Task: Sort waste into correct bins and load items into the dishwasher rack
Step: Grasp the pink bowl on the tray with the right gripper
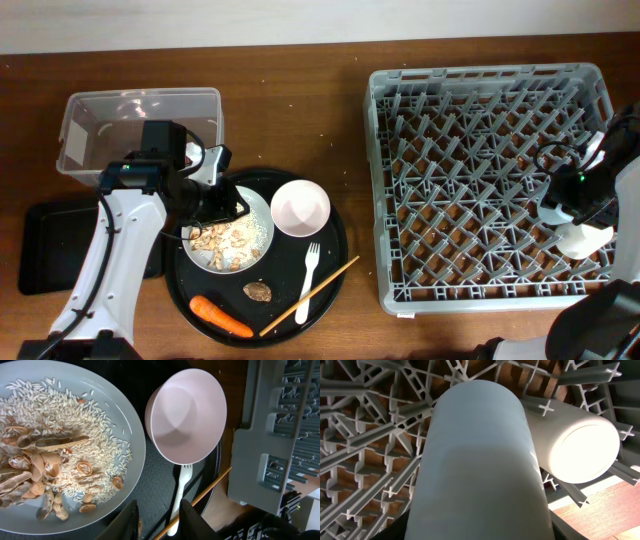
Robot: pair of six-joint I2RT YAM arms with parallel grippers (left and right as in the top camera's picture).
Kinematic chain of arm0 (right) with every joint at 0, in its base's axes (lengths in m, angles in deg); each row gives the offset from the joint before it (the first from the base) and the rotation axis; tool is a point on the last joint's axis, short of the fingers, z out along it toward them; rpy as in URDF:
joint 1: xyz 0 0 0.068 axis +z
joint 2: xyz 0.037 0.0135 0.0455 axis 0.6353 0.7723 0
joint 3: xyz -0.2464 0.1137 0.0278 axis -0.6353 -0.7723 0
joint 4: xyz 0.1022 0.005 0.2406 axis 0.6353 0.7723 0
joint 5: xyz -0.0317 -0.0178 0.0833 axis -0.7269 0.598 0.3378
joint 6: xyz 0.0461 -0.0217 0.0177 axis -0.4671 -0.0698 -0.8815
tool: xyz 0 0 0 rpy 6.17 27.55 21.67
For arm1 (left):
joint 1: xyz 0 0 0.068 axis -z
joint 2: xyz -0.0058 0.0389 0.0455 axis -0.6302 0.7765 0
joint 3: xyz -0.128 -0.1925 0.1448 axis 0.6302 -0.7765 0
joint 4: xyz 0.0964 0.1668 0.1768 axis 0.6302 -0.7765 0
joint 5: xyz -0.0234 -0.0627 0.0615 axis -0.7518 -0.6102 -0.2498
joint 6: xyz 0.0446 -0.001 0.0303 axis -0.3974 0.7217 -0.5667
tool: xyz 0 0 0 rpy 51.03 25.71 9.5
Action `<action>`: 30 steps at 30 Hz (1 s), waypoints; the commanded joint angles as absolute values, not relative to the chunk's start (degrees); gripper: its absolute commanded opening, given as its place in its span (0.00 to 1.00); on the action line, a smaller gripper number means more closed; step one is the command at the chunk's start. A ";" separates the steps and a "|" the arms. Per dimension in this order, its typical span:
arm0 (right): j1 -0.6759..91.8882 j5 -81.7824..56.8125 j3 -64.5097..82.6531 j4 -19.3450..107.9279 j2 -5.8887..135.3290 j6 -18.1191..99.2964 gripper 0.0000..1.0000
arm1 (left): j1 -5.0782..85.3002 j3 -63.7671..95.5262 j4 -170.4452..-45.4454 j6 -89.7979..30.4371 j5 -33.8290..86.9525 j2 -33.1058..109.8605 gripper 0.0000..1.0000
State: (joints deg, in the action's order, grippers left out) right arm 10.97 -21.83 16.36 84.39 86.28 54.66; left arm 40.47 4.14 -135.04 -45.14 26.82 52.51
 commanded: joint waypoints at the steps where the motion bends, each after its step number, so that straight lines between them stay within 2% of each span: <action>1: 10.43 -22.75 15.44 83.62 87.70 53.97 0.29 | 40.12 4.36 -135.15 -46.06 27.11 52.53 0.27; 7: 10.43 -22.72 15.44 83.45 90.57 53.97 0.30 | 40.12 4.36 -135.17 -46.06 27.24 52.53 0.27; 8: 10.43 -22.72 15.44 83.47 90.89 53.97 0.42 | 40.12 4.36 -135.17 -46.06 27.26 52.53 0.27; 9: 10.43 -22.70 15.44 83.47 91.02 53.97 0.66 | 40.12 4.36 -135.17 -46.06 27.24 52.53 0.27; 10: 10.43 -22.70 15.44 83.47 91.02 53.97 0.81 | 40.12 4.36 -135.15 -46.06 27.26 52.53 0.27; 11: 10.43 -22.70 15.44 83.47 91.02 53.97 0.91 | 40.12 4.36 -135.15 -46.06 27.28 52.53 0.27; 14: 10.43 -22.70 15.44 83.45 91.02 53.97 0.96 | 40.12 4.36 -135.15 -46.06 27.28 52.53 0.27; 19: 10.45 -20.85 15.44 83.49 91.02 53.97 0.96 | 40.12 4.36 -135.15 -46.06 27.28 52.53 0.27; 20: 10.45 -18.27 15.44 83.43 91.02 53.97 1.00 | 40.12 4.36 -135.15 -46.06 27.26 52.53 0.27; 24: 10.56 -1.15 15.44 83.64 91.02 55.25 0.98 | 40.12 4.36 -135.23 -46.06 27.28 52.53 0.28; 25: 10.69 1.93 15.44 84.43 91.02 58.03 0.98 | 40.12 4.36 -135.34 -46.06 27.48 52.53 0.31; 28: 12.61 3.31 15.46 87.67 90.57 60.28 1.00 | 40.12 4.36 -135.45 -46.04 28.70 52.53 0.35; 30: 16.09 4.88 15.46 89.07 88.56 62.27 0.96 | 40.12 4.36 -135.54 -46.04 28.75 52.53 0.36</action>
State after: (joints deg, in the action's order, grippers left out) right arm 12.48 0.86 15.75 88.10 90.65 59.17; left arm 40.47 4.14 -135.30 -45.34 27.94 52.51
